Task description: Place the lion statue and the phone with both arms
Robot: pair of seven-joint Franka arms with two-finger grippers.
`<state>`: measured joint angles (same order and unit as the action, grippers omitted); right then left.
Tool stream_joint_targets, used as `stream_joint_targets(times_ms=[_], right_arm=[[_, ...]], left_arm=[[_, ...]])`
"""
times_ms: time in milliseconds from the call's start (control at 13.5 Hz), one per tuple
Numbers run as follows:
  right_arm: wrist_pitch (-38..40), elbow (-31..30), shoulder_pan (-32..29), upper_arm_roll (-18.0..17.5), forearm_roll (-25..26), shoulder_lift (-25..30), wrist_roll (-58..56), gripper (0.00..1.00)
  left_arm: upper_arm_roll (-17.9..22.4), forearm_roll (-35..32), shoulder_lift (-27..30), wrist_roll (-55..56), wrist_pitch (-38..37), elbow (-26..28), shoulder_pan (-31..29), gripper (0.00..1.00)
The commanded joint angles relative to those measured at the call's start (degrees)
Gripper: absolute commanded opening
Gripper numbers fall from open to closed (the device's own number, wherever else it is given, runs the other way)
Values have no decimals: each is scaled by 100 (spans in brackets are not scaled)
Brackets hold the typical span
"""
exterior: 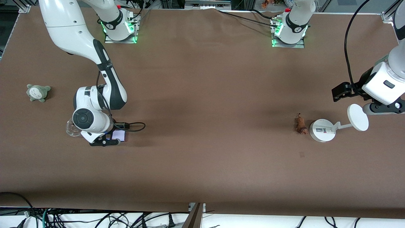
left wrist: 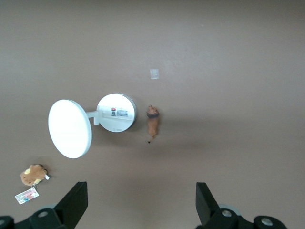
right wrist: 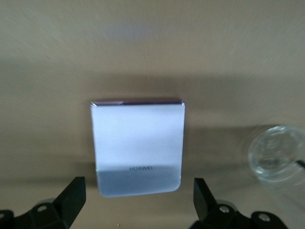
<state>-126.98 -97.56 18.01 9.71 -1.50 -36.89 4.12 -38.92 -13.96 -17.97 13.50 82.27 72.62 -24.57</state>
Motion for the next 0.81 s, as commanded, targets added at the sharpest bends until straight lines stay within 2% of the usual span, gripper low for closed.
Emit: stream_joint_targets(times_ms=[0,74,148,295,369,591,664,738], right_arm=[[399,262,1,4,44,427,-254,100],[706,508,1,39,44,506,-263,100],[1005,736,1,83,44,568,-333,100],[1725,1159,1,214,44,839,-517,100],[2060,1309,1,311,36,980,-561,100],[2948,1608,1,715,-35,1341,-806,100],[3220,1705,-16,795,-35,1455,-904,100],[3371,1775,-60,726,-35,1639,-870,100]], left_arm=[[1897,1171,1089,-924,768,1239,932,100],[2489,1455,1468,-1145,1339,1898,1259,100],[2825,1440,1811,-1243,1658,2384,1567,100],[3310,1423,2113,-1262,1845,2827,2008,100],[3460,1423,2114,-1253,1837,2837,2183,100],[3479,1405,2000,-1218,1723,2688,2194,100],[3470,1405,1956,-1209,1670,2626,2194,100],[3462,1379,1955,-1200,1635,2617,2194,100]])
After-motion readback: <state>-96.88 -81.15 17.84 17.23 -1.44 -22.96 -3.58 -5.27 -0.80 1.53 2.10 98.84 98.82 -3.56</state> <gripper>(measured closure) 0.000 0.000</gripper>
